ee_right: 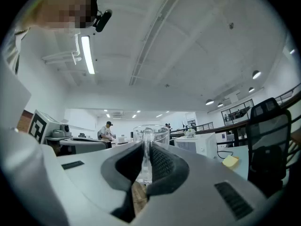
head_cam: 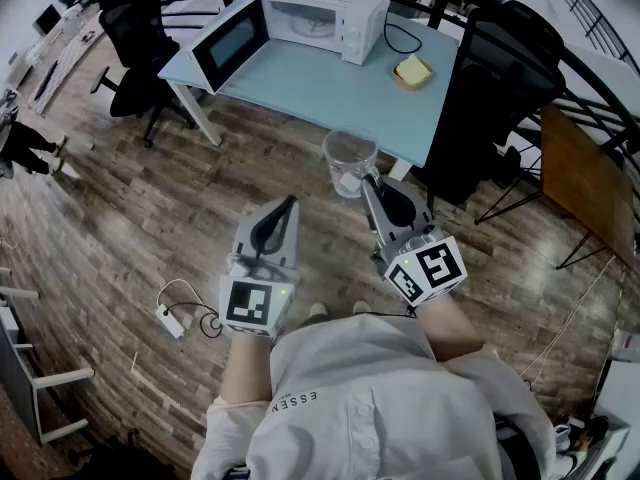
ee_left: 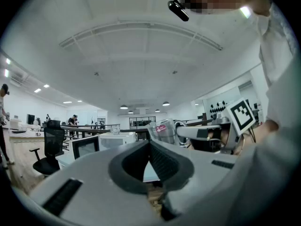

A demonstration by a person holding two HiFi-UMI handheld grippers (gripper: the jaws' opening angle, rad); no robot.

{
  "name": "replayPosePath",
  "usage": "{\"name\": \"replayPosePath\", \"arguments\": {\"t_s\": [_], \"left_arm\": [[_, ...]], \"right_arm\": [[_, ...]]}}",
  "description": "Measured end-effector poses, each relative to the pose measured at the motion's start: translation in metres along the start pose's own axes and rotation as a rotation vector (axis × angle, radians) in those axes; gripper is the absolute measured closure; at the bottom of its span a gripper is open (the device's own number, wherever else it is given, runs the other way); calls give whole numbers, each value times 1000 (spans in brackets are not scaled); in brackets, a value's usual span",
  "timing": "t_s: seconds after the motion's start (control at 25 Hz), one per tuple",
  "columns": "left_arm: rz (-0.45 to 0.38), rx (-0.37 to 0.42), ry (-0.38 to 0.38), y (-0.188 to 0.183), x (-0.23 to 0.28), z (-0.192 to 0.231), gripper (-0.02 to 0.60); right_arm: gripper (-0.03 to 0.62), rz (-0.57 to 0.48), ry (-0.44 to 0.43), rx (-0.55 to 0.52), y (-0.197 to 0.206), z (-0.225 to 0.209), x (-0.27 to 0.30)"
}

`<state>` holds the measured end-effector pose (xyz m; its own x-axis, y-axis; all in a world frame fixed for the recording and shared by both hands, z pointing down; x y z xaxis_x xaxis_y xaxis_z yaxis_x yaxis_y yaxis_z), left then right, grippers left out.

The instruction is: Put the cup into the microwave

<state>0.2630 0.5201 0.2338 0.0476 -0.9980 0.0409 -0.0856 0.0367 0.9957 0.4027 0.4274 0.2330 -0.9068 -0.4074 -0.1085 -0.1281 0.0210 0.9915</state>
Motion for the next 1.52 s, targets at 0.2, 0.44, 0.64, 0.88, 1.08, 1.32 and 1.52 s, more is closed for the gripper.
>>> {"name": "replayPosePath", "arguments": {"t_s": [0.2,0.44,0.64,0.88,1.08,1.32,1.52], "left_arm": [[-28,-75,-6,3,14,3,581],[-15,-35,-4,3,20,-2,581],[-14,-30,-14,2,20,2,581],[-13,-9,-6,7,15,28,581],[8,-17,-17,18,4,73,580],[35,-46,-56,31,5,118,581],[56,-38,-89,45,29,151,581]], "right_arm": [[562,8,12,1,0,-20,-10],[562,23,10,-6,0,-28,-10],[560,15,-11,-17,-4,-25,-6],[560,3,18,-28,-4,-17,15],[561,-9,50,-13,1,-4,47],[561,4,46,5,9,-3,91],[561,11,20,16,27,-24,139]]}}
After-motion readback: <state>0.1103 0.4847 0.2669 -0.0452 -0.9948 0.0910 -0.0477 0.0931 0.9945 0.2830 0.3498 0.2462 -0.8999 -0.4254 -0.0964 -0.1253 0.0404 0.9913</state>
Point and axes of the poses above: the fingertips, and each gripper's own axes: x forward along the fingers, z to its left, y out of its underside, the point moved 5 cm from there along -x, backward along the fingers, and after that the axes turned 5 degrees about -y, right-handed, at the moved point
